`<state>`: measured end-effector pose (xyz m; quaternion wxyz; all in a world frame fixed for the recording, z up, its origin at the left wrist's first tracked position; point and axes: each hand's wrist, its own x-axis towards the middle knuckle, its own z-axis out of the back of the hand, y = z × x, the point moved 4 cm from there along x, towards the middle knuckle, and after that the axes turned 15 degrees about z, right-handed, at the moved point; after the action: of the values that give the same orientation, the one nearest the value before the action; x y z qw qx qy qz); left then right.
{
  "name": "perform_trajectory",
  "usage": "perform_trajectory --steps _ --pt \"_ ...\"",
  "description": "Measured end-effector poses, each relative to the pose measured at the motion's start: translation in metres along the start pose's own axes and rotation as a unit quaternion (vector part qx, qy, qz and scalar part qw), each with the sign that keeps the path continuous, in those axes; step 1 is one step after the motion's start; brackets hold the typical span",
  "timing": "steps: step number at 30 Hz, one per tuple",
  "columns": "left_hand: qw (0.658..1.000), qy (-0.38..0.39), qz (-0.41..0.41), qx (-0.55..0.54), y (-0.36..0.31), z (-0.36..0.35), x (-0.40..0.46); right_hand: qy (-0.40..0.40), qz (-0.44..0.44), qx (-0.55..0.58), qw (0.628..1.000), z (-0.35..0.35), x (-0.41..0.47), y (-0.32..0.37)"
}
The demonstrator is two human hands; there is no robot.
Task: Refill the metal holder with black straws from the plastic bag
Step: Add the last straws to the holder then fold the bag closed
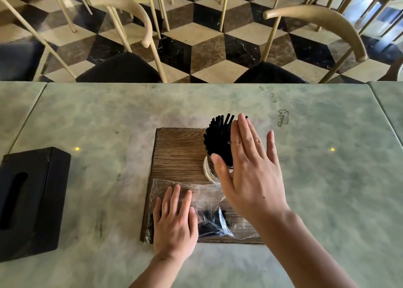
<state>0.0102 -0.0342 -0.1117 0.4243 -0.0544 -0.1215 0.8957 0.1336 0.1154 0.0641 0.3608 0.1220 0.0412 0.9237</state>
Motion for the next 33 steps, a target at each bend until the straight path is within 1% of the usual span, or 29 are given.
perform_trajectory --steps 3,6,8,12,14,16,18,19,20,21,22,23,24,25,27,28,29,30,33 --pt "1.0 -0.008 -0.002 -0.003 0.001 -0.001 -0.001 0.011 -0.012 0.008 1.0 0.006 0.002 0.0" --pt "1.0 -0.008 0.001 -0.005 0.0 -0.003 0.0 -0.034 -0.035 0.059 0.997 0.017 0.013 -0.003" --pt "1.0 -0.006 0.002 -0.006 -0.001 -0.003 -0.001 -0.039 -0.039 0.059 0.997 0.02 0.026 -0.004" --pt "1.0 0.001 0.0 0.001 0.001 -0.005 -0.002 0.044 -0.019 0.041 0.998 0.006 0.046 0.001" --pt "1.0 0.004 -0.001 0.001 0.001 -0.005 -0.001 0.07 -0.016 0.028 0.997 0.003 0.047 0.001" --pt "1.0 0.012 -0.001 -0.002 0.001 -0.007 0.0 0.087 -0.016 0.02 0.996 0.005 0.048 0.002" --pt "1.0 0.013 -0.001 -0.002 0.003 -0.007 -0.001 0.074 0.004 0.012 0.997 0.01 0.048 0.008" --pt "1.0 0.014 -0.002 -0.001 0.002 -0.007 0.0 0.034 0.009 0.022 0.999 0.016 0.045 0.009" --pt "1.0 0.018 -0.001 -0.003 0.002 -0.006 0.0 -0.041 0.008 0.043 0.998 0.027 0.038 0.01" --pt "1.0 0.019 -0.001 -0.004 0.001 -0.004 0.0 -0.155 0.011 0.067 0.986 0.039 0.024 0.011" --pt "1.0 0.02 -0.001 -0.005 0.0 -0.002 0.0 -0.258 0.021 0.094 0.961 0.045 0.002 0.011" --pt "1.0 0.018 -0.003 -0.007 -0.001 0.0 -0.001 -0.314 0.03 0.128 0.94 0.044 -0.024 0.011" --pt "1.0 0.017 -0.005 -0.009 -0.002 0.003 -0.002 -0.315 0.029 0.167 0.934 0.035 -0.05 0.013" --pt "1.0 0.016 -0.007 -0.015 -0.003 0.005 -0.004 -0.265 0.011 0.197 0.944 0.019 -0.072 0.014" --pt "0.999 0.011 -0.01 -0.032 -0.004 0.009 -0.003 -0.086 -0.066 0.217 0.97 -0.029 -0.107 0.012" --pt "0.999 0.015 -0.008 -0.039 -0.004 0.009 -0.003 0.002 -0.102 0.225 0.969 -0.052 -0.122 0.012" --pt "0.999 0.024 -0.004 -0.047 -0.003 0.012 -0.001 0.058 -0.124 0.236 0.962 -0.07 -0.132 0.01" --pt "0.998 0.037 0.0 -0.054 -0.002 0.012 -0.003 0.08 -0.138 0.246 0.956 -0.083 -0.14 0.009" --pt "0.996 0.068 -0.009 -0.053 0.001 0.013 -0.003 0.077 -0.16 0.263 0.949 -0.099 -0.146 0.001"
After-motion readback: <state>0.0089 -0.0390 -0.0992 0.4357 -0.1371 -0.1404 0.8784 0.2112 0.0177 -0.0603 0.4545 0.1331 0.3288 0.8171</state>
